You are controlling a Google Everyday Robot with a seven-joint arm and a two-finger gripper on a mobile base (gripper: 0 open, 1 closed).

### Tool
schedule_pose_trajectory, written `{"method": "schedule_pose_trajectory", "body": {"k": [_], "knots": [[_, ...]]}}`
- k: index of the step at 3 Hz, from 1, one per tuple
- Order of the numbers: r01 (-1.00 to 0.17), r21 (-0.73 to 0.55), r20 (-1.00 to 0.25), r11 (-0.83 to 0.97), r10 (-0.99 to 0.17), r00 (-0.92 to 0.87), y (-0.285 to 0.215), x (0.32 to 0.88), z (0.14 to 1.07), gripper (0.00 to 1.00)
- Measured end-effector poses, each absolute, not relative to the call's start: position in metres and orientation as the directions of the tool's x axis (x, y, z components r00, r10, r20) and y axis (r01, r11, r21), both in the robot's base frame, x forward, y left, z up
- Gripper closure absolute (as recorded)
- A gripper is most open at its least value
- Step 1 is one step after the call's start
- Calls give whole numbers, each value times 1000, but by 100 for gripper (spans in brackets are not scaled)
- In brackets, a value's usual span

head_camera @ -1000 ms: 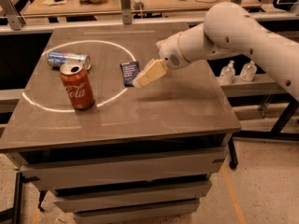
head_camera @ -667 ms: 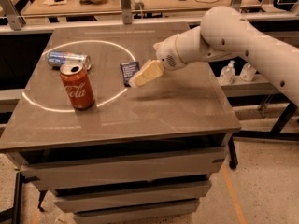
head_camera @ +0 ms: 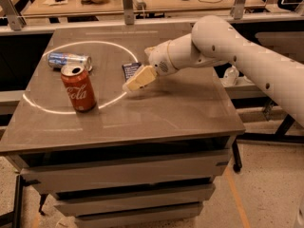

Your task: Move rxbar blueberry near redbull can

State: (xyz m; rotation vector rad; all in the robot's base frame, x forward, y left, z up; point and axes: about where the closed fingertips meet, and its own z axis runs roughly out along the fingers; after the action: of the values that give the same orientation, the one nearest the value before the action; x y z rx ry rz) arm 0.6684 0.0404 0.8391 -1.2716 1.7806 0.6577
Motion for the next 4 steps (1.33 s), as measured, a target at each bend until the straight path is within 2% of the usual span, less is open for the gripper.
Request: {"method": "schedule_pose_trajectory", "body": {"k": [2, 3, 4], "knots": [[-940, -36, -848, 338, -508, -150, 36, 680, 827, 0], [-946, -40, -846, 320, -515, -139, 40, 681, 826, 17], [-956, -53, -841, 290, -529, -114, 44, 680, 825, 41]]}}
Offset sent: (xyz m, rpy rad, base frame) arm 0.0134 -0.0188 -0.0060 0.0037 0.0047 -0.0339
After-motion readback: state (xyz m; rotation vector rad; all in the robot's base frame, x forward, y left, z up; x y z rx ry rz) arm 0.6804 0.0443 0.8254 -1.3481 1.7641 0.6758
